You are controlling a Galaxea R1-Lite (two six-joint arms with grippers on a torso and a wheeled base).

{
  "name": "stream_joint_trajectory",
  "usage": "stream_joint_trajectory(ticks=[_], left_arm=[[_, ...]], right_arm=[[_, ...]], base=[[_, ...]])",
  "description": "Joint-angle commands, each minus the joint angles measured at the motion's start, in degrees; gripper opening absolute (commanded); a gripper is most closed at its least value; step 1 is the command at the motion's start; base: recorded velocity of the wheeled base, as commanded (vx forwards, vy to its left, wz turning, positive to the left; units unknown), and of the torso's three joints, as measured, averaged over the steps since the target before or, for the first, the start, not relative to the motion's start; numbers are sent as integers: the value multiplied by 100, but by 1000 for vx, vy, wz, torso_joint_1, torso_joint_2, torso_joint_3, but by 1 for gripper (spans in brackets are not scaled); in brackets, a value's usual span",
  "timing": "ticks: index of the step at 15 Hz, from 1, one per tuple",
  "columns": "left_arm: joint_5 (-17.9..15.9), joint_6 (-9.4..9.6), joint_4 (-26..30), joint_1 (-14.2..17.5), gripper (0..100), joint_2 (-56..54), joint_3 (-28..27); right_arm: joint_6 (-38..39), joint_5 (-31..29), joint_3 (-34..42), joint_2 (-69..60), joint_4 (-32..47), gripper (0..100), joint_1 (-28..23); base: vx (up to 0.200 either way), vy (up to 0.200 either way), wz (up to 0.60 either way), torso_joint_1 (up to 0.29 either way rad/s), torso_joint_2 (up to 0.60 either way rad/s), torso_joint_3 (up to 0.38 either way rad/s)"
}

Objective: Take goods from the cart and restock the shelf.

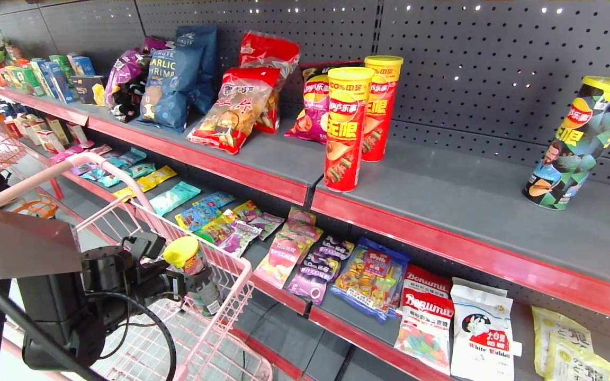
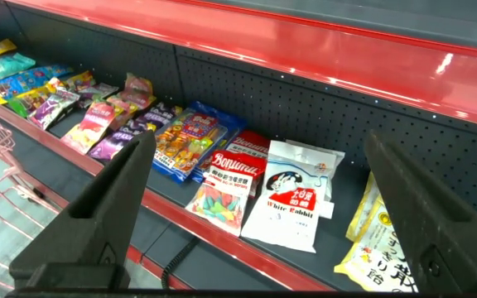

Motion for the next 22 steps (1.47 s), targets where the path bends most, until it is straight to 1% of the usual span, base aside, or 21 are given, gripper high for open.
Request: stream_joint_trajectory(ticks=[1,3,6,7,9,11,12,13,14,15,16,17,18,19,20,21,22], left_arm=[[14,-1,8,-90,0,208,-193],[14,-1,-19,-90,0,243,-166],[23,-9,25,-37,0,-56,-96],[49,-36,236,77,0,-557,115],[49,-53,632,200,0,-1348,326],[49,-211,1810,367,0,-2807,299],[49,-335,2653,420,0,-3633,159],[49,-396,3594,473,0,-4530,-26],[14,-458,4385,499,0,-5259,-166],[-12,-563,5369,534,0,-6112,-369],[-38,-616,6002,525,0,-6621,-527],[-144,-669,6934,534,0,-7377,-711],[-267,-669,7602,525,0,-8089,-764],[-399,-660,8023,516,0,-8643,-738],[-416,-660,8182,516,0,-8819,-738],[-416,-633,8753,499,0,-9504,-738],[-355,-625,8990,534,0,-9829,-711]], right_arm=[[9,-2,0,5,-1,100,1],[0,-2,0,5,-1,100,1],[9,-2,0,5,-1,100,1],[9,-2,0,5,-1,100,1],[9,-2,0,5,-1,100,1],[9,-2,0,5,-1,100,1],[9,-2,0,5,-1,100,1],[9,-2,0,5,-1,100,1],[9,-2,0,5,-1,100,1],[9,-2,0,5,-1,100,1],[18,-11,0,5,-1,100,1],[9,-11,0,5,8,100,1],[9,-11,0,5,-1,100,1],[9,-11,0,5,-1,100,1],[9,-11,0,5,8,100,1],[9,-11,0,5,8,100,1],[9,-11,0,5,8,100,1]], base=[[0,0,0,0,0,0],[0,0,0,0,0,0],[0,0,0,0,0,0],[0,0,0,0,0,0],[0,0,0,0,0,0],[0,0,0,0,0,0],[0,0,0,0,0,0],[0,0,0,0,0,0],[0,0,0,0,0,0],[0,0,0,0,0,0],[0,0,0,0,0,0],[0,0,0,0,0,0],[0,0,0,0,0,0],[0,0,0,0,0,0],[0,0,0,0,0,0],[0,0,0,0,0,0],[0,0,0,0,0,0]])
